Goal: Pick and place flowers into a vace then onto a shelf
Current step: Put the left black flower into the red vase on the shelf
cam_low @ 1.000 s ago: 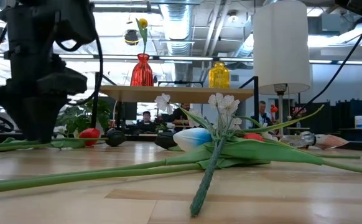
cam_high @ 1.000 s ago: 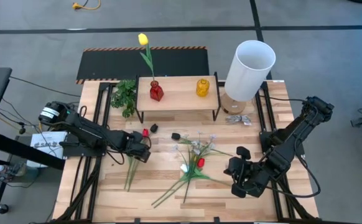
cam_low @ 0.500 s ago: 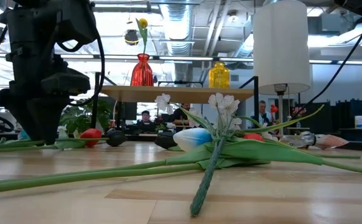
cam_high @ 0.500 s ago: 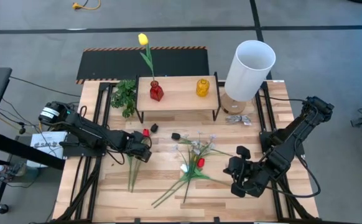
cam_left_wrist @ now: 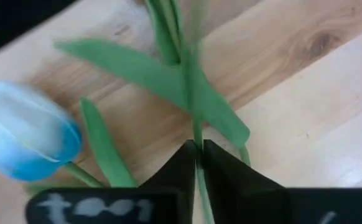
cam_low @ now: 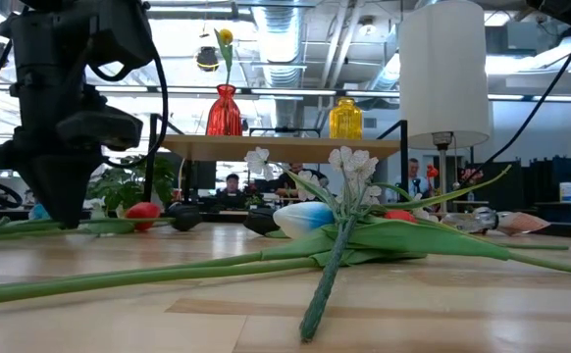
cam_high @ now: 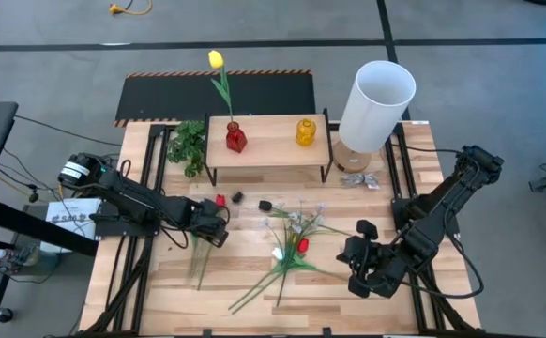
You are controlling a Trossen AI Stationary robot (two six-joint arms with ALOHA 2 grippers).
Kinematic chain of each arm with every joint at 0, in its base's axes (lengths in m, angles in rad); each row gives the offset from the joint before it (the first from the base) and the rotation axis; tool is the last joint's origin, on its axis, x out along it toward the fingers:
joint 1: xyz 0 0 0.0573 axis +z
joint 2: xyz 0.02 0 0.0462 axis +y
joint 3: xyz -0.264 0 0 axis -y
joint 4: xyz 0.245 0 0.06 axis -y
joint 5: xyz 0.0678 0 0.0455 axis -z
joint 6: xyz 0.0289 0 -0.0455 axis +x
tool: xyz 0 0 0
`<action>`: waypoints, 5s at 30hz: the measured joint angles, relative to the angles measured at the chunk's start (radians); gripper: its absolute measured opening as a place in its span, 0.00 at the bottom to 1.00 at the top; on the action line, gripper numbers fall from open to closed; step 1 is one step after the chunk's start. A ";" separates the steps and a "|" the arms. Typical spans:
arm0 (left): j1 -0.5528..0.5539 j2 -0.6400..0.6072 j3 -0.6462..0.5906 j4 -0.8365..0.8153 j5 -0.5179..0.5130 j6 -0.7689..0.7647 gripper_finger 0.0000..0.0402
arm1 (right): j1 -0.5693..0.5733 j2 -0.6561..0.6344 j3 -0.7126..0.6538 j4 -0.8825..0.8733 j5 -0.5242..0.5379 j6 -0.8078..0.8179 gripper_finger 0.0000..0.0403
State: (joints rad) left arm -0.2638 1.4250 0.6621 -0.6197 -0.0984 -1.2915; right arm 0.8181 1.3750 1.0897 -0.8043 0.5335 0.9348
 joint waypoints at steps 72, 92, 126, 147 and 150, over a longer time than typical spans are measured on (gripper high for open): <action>0.307 -0.297 0.462 0.832 -0.884 1.343 0.00 | 0.000 0.000 0.000 0.000 -0.010 0.008 0.00; 0.518 -0.253 0.452 0.818 -0.931 1.257 0.00 | 0.000 0.000 0.000 0.000 -0.007 0.060 0.00; 0.550 -0.170 0.314 0.830 -0.936 1.044 0.00 | 0.000 0.000 0.000 -0.003 -0.001 0.079 0.00; 0.550 -0.163 0.314 0.790 -0.875 1.042 0.11 | 0.000 0.000 0.000 -0.002 0.015 0.087 0.00; 0.550 -0.163 0.314 0.790 -0.875 1.043 0.20 | 0.000 0.000 0.000 -0.002 0.015 0.087 0.00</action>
State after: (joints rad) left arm 0.2859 1.2625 0.9760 0.1703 -0.9733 -0.2489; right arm 0.8177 1.3754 1.0901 -0.8062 0.5484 1.0214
